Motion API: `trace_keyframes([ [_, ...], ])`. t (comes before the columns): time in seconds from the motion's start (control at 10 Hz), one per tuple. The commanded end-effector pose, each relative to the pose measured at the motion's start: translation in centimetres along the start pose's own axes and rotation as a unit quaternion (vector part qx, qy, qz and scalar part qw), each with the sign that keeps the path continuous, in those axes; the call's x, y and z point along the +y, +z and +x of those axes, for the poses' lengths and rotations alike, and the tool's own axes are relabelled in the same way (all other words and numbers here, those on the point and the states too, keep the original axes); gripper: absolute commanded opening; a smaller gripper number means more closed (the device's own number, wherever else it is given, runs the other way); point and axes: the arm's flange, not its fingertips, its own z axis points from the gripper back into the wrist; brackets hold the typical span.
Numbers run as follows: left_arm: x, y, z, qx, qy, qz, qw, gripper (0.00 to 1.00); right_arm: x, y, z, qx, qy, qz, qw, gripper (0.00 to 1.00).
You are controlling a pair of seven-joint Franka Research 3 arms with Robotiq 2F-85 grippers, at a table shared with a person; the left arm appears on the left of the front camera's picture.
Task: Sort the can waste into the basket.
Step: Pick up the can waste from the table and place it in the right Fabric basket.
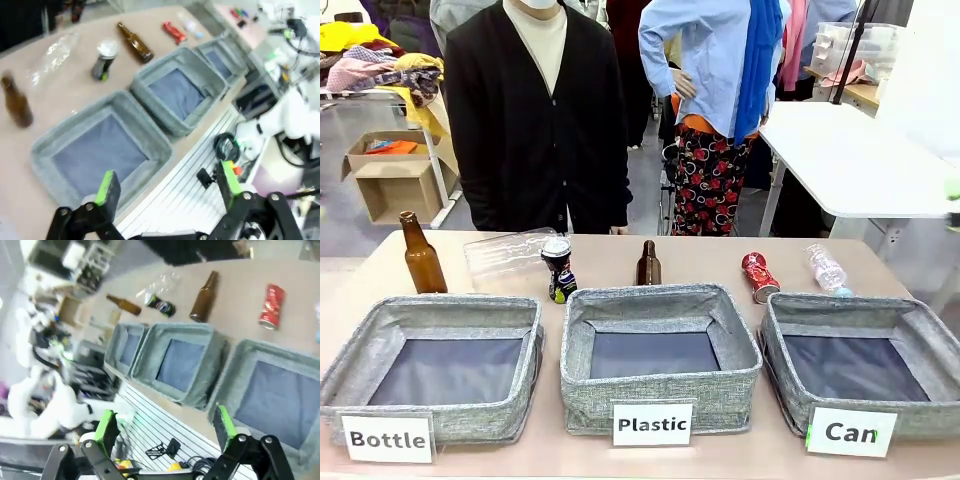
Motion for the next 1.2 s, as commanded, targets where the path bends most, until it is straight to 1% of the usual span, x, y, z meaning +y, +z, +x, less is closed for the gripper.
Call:
trace_keyframes([
  [0.0, 8.0, -0.7, -6.3, -0.071, 0.082, -0.052, 0.993, 1.0, -10.0, 0.9, -3.1, -0.066, -0.092, 0.076, 0.991, 1.0],
  [0.1, 11.3, -0.1, -9.4, -0.129, 0.142, -0.057, 0.98, 1.0, -14.5, 2.4, -3.9, -0.101, -0.146, 0.1, 0.979, 1.0],
  [0.2, 13.1, 0.0, -12.3, -0.158, 0.16, -0.082, 0.971, 1.0, -17.9, 3.2, -4.5, -0.114, -0.183, 0.127, 0.968, 1.0],
  [0.3, 14.5, 0.3, -14.0, -0.185, 0.195, -0.085, 0.96, 1.0, -20.5, 3.7, -5.1, -0.124, -0.214, 0.151, 0.957, 1.0],
  [0.4, 15.3, 0.3, -14.3, -0.208, 0.213, -0.083, 0.951, 1.0, -22.2, 3.7, -5.2, -0.136, -0.237, 0.158, 0.949, 1.0],
  [0.5, 15.1, 0.2, -13.3, -0.208, 0.215, -0.064, 0.952, 1.0, -23.2, 3.3, -5.1, -0.145, -0.25, 0.147, 0.946, 1.0],
  [0.6, 17.4, 4.3, -13.9, -0.187, 0.217, -0.064, 0.956, 1.0, -20.8, 4.0, -7.8, -0.137, -0.236, 0.127, 0.954, 1.0],
  [1.1, 17.4, 4.3, -13.9, -0.187, 0.217, -0.064, 0.956, 1.0, -20.8, 4.0, -7.8, -0.137, -0.236, 0.127, 0.954, 1.0],
])
